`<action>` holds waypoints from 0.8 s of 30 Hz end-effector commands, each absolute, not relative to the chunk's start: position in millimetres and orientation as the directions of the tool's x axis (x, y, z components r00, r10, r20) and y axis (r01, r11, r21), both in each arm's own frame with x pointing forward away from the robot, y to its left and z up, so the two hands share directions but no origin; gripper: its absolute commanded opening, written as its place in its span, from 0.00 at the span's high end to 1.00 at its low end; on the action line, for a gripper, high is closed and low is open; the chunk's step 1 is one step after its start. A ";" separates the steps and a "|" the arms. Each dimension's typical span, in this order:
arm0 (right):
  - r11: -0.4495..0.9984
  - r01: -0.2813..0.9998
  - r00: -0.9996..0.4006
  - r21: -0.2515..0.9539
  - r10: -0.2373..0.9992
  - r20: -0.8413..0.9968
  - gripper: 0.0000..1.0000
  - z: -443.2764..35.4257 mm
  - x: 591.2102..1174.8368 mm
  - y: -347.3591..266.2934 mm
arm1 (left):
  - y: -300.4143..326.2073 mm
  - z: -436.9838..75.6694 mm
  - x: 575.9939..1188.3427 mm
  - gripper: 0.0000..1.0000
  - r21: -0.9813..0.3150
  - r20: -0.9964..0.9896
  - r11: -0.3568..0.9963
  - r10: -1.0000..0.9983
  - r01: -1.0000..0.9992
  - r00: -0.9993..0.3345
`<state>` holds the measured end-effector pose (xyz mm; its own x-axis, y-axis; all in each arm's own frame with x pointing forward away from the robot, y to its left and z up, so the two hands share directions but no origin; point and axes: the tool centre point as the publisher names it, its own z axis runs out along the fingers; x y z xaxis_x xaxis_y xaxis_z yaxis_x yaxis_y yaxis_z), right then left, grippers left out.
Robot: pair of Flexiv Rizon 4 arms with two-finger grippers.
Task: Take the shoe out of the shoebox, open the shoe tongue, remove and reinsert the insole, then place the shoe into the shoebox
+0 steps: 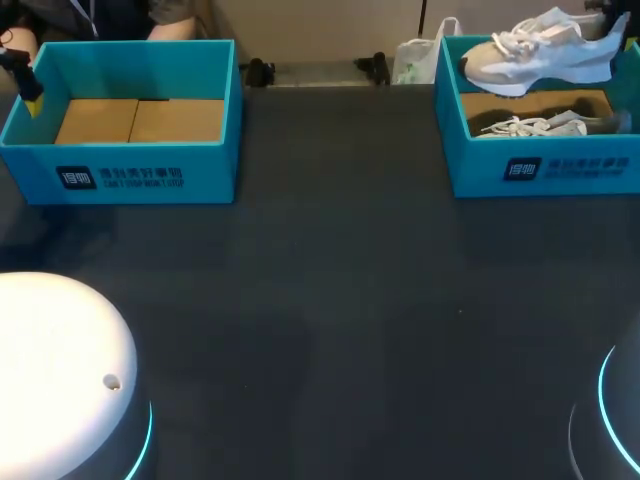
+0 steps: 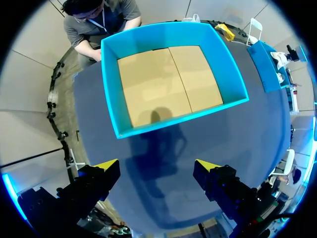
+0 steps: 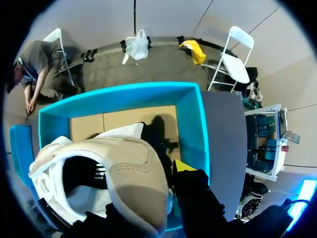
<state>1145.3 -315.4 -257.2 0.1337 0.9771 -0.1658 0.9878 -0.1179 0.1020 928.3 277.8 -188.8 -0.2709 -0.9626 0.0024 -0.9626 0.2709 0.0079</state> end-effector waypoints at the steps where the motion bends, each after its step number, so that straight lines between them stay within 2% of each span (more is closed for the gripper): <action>1: -0.140 0.985 0.157 0.099 0.968 -0.195 1.00 -260.6 1153.0 -315.3 | 277.8 -188.2 927.3 0.00 0.008 0.001 0.271 -0.962 -0.962 -0.271; 11: -0.198 0.975 0.214 0.100 0.955 -0.203 1.00 -275.4 1151.9 -336.5 | 277.8 -188.2 927.3 0.00 0.008 0.001 0.271 -0.962 -0.962 -0.271; 19: -0.197 0.976 0.211 0.089 0.955 -0.209 1.00 -289.3 1156.2 -332.5 | 277.8 -188.2 927.3 0.00 0.008 0.001 0.271 -0.962 -0.962 -0.271; 24: -0.182 0.975 0.205 0.126 0.957 -0.205 1.00 -298.9 1160.9 -328.3 | 277.8 -188.2 927.3 0.00 0.008 0.001 0.271 -0.962 -0.962 -0.271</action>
<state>1157.6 -329.1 -291.1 0.2071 0.9544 -0.2151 0.9756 -0.1850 0.1184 928.3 277.7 -188.8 -0.2709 -0.9626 0.0022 -0.9626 0.2710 0.0079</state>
